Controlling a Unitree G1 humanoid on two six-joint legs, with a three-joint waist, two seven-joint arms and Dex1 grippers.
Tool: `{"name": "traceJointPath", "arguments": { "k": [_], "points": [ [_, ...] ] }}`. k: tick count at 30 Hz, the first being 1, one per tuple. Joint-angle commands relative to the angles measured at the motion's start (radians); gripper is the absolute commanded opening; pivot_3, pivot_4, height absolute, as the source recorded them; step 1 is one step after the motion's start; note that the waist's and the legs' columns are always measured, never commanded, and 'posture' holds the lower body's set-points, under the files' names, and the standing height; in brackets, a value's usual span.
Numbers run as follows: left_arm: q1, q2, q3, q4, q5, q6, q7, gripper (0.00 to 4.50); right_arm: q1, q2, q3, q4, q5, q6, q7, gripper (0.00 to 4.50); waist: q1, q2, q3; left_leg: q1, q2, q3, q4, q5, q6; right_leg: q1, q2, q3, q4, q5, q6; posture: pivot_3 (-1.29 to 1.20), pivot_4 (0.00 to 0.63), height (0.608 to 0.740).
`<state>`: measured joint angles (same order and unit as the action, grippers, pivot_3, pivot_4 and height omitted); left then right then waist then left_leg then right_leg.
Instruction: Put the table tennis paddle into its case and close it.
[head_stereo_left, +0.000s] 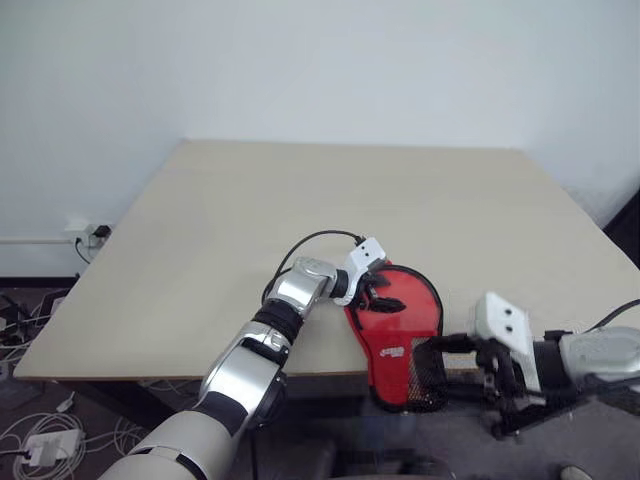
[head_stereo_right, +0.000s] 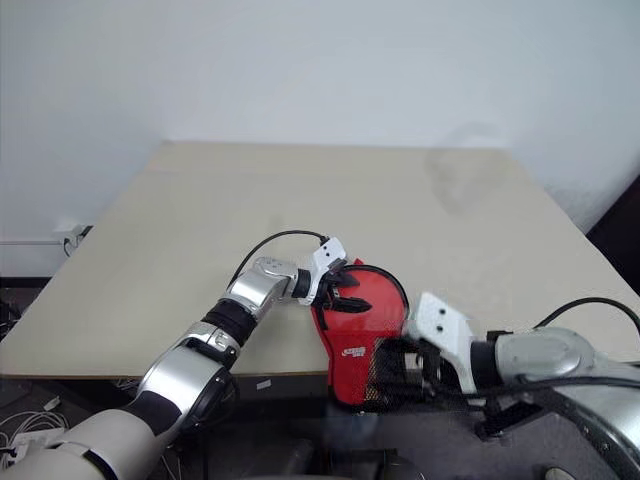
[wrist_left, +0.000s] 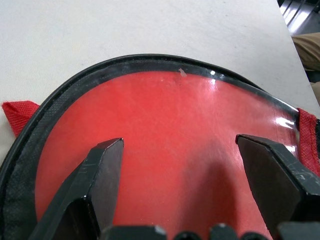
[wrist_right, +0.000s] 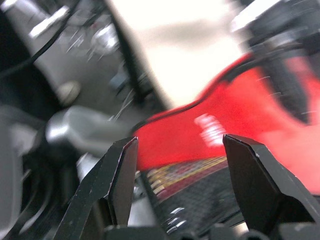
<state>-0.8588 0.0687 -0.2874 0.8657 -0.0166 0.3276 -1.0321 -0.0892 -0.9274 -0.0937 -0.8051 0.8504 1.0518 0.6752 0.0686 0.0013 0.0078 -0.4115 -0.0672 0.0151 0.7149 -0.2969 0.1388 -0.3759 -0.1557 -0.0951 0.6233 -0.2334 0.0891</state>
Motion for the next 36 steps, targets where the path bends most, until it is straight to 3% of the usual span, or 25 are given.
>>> {"name": "traceJointPath", "arguments": {
  "k": [1,7,13,22,36],
  "points": [
    [0.012,0.002,-0.011,0.037,0.025,0.017,0.008,3.82,-0.095,0.094,-0.036,0.105,0.003,0.053,-0.152,2.93,0.0,0.001,0.0,0.0,0.0,0.0,0.0,0.0,0.0,-0.001,0.0,0.001,0.0,0.0,0.0,0.0,0.0,0.701],
    [0.006,0.007,-0.008,0.04,0.026,0.016,0.005,3.82,-0.214,0.28,-0.008,0.299,-0.115,0.119,-0.394,2.93,0.0,0.002,-0.001,-0.001,-0.001,0.001,-0.002,0.003,-0.006,-0.004,0.001,0.003,0.001,0.001,-0.001,0.0,0.0,0.701],
    [-0.01,0.02,0.025,0.015,-0.016,0.048,-0.04,3.82,-0.242,0.402,0.049,0.459,-0.242,0.104,-0.493,2.93,-0.002,0.003,-0.001,-0.001,-0.006,0.001,-0.009,0.005,-0.009,-0.01,0.002,0.01,0.002,0.001,-0.001,0.0,0.0,0.701],
    [-0.028,0.135,0.08,-0.171,-0.16,0.2,-0.308,3.82,-0.264,0.484,0.012,0.616,-0.284,0.084,-0.462,2.93,-0.04,0.013,0.011,-0.001,-0.009,0.002,-0.016,0.008,-0.014,-0.017,0.008,0.019,0.002,0.001,-0.002,0.0,0.0,0.701],
    [-0.04,0.236,0.119,-0.175,-0.184,0.235,-0.301,3.82,-0.318,0.569,0.018,0.669,-0.285,0.099,-0.422,2.93,-0.069,0.016,0.02,0.015,-0.003,-0.001,-0.033,0.022,-0.036,-0.015,0.019,0.027,0.003,0.004,-0.007,0.0,0.0,0.701]
  ]
}}
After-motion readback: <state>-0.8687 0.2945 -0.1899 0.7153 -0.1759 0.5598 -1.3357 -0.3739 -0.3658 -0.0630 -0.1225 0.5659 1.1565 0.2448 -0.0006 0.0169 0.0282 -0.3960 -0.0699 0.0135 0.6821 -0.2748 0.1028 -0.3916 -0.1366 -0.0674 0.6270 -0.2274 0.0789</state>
